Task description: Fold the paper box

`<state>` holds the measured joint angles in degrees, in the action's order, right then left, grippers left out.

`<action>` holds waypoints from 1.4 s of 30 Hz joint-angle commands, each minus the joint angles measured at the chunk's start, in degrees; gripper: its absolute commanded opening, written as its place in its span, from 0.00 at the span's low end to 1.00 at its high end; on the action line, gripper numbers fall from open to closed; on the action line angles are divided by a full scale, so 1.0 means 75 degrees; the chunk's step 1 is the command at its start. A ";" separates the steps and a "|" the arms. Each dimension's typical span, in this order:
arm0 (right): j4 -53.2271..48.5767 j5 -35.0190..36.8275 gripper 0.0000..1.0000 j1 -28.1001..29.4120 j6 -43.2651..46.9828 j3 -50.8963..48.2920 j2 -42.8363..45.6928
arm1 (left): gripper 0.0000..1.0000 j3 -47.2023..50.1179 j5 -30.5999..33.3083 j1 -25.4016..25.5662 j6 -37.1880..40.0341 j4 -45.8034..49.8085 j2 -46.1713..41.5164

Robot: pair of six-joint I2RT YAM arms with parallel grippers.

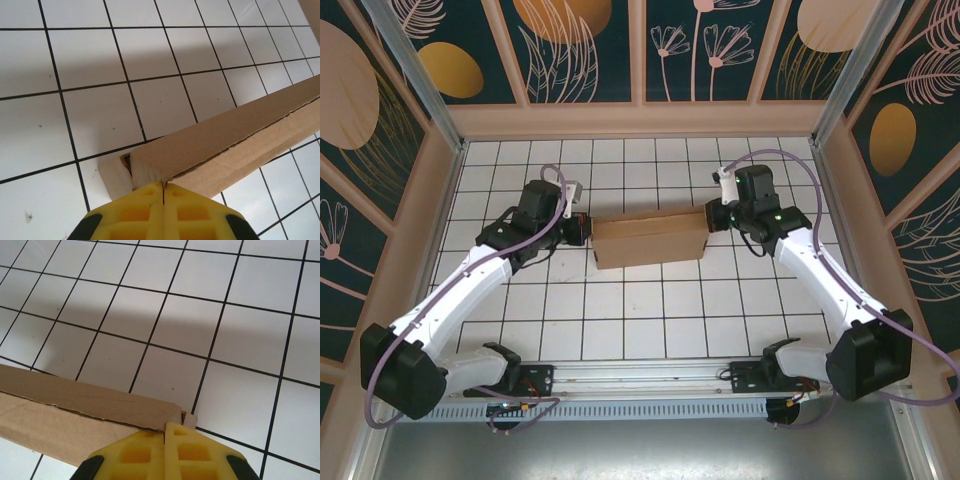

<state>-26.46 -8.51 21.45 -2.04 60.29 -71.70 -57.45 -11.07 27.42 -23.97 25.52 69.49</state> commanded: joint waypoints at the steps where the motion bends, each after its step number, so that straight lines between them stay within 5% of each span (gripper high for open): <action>1: -0.0546 0.0021 0.00 0.0107 -0.0647 0.0389 -0.0225 | 0.00 -0.0197 -0.0877 -0.0117 -0.0417 0.0024 0.0209; 11: -0.1080 0.0003 0.00 0.0093 -0.0583 0.0906 -0.0542 | 0.00 -0.0444 -0.1917 -0.0642 -0.0741 0.0293 0.0213; 20: -0.1721 -0.0060 0.00 0.0151 -0.0857 0.1436 -0.0609 | 0.00 -0.0493 -0.1855 -0.0643 -0.0694 0.1117 -0.0070; 34: -0.1524 -0.0154 0.00 0.0152 -0.0912 0.1117 -0.0530 | 0.00 0.0562 -0.2280 -0.0689 -0.1883 -0.0404 -0.0205; 42: -0.1512 -0.0084 0.00 0.0151 -0.0880 0.1054 -0.0391 | 0.00 0.0767 -0.1920 -0.0712 -0.1607 -0.0280 -0.0358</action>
<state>-37.93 -7.66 22.06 -7.86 68.95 -76.23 -53.60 -25.26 21.96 -36.29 22.50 67.31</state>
